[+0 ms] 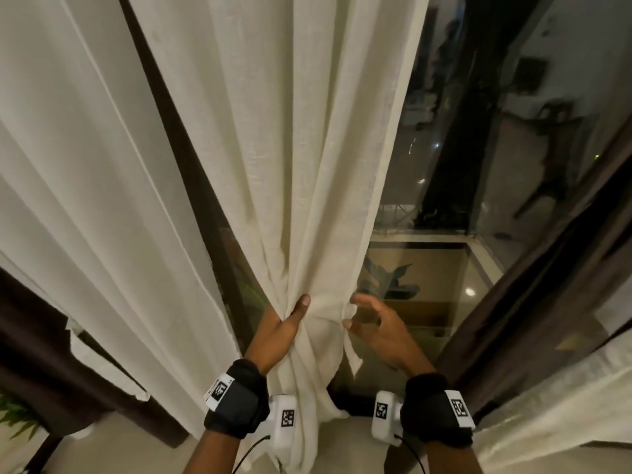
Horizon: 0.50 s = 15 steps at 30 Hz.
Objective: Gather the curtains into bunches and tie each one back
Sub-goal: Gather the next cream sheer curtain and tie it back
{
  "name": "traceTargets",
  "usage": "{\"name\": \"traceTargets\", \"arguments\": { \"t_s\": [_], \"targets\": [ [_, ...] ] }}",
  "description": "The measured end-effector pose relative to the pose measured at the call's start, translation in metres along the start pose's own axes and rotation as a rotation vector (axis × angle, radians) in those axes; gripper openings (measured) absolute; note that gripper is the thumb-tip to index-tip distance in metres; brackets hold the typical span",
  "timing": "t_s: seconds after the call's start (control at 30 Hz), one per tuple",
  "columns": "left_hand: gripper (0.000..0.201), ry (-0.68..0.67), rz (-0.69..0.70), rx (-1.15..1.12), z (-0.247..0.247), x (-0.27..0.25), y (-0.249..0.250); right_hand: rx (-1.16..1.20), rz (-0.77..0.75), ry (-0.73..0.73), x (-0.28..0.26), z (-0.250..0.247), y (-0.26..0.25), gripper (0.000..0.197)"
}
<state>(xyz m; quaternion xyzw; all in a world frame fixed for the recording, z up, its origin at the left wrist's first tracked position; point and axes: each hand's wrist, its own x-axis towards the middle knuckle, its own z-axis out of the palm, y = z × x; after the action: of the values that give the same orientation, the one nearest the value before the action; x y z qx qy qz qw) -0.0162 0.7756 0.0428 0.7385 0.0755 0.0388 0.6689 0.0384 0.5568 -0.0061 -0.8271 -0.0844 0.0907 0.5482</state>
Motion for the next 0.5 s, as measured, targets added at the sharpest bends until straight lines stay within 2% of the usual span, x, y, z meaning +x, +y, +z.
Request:
{"name": "traceTargets", "arguments": {
  "t_s": [0.1,0.17,0.23,0.33,0.4,0.5],
  "targets": [
    [0.046,0.021,-0.012,-0.048,0.0,-0.005,-0.003,-0.116,-0.086,0.014,0.002,0.002,0.005,0.025],
    [0.039,0.038,-0.037,-0.125,-0.001,-0.009,-0.004,-0.075,-0.097,-0.002,0.0,-0.003,0.007,0.025],
    [0.035,0.042,-0.074,-0.199,-0.002,-0.012,-0.007,0.077,-0.112,-0.091,-0.006,-0.008,0.008,0.027],
    [0.038,0.058,-0.089,-0.24,-0.001,-0.015,-0.007,0.244,-0.093,-0.178,-0.019,-0.013,-0.003,0.026],
    [0.038,0.075,-0.073,-0.233,0.0,-0.015,-0.007,0.242,-0.089,-0.188,-0.022,-0.014,-0.008,0.025],
    [0.026,0.054,-0.042,-0.193,0.001,-0.015,-0.007,0.12,-0.048,-0.217,-0.024,-0.019,-0.015,0.019]
  ]
}}
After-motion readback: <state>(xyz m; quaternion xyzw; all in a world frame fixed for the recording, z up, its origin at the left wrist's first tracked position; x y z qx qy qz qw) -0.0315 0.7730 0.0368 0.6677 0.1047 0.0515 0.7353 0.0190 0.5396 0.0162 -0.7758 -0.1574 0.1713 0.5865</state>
